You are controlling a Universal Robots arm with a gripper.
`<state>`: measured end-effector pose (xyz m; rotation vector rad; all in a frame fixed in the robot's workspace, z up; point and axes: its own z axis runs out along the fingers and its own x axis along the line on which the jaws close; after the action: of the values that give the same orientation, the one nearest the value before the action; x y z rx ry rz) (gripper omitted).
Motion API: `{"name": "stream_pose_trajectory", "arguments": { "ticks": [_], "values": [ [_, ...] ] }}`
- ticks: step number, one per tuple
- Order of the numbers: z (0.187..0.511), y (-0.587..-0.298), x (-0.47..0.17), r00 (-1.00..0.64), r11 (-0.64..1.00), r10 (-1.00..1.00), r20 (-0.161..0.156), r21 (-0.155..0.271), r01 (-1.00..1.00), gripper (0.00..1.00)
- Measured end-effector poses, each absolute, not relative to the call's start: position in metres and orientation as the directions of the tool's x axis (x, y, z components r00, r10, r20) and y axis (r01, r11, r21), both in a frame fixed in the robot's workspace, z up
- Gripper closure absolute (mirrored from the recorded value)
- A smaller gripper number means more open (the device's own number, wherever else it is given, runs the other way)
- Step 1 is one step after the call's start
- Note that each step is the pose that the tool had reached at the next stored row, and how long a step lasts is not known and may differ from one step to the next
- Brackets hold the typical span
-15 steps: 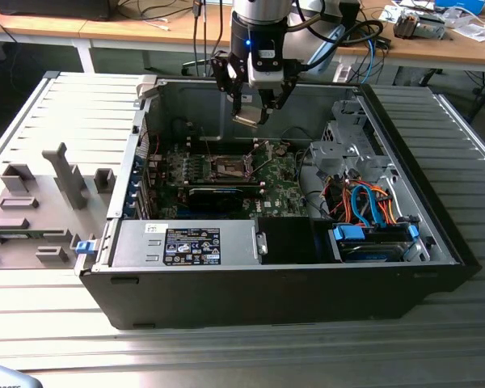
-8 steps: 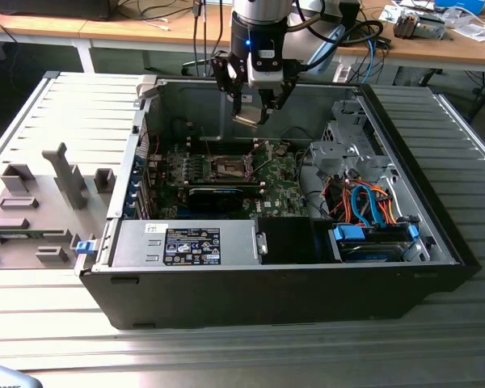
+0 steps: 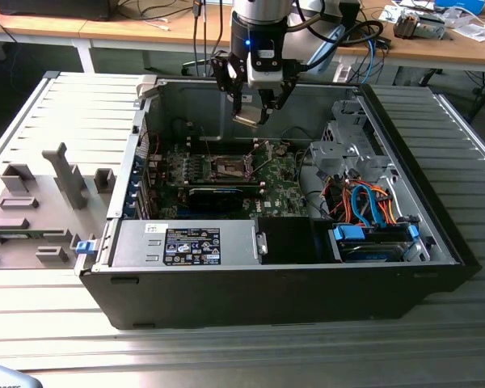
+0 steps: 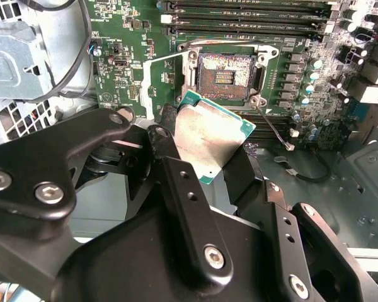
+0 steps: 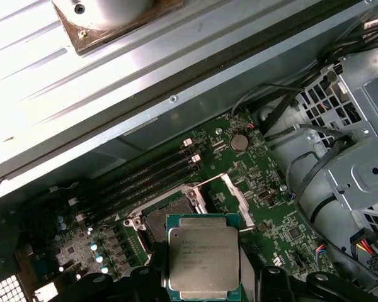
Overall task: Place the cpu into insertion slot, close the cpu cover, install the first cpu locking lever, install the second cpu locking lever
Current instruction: 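Place the cpu into insertion slot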
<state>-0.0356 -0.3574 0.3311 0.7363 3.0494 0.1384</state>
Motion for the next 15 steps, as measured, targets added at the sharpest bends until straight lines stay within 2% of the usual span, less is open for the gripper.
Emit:
{"name": "stream_pose_trajectory", "arguments": {
  "ticks": [15],
  "values": [
    [0.3311, -0.3574, -0.0356, -0.884, 0.88, 0.467, 0.019, 0.086, 0.467, 0.46]
  ]
}}
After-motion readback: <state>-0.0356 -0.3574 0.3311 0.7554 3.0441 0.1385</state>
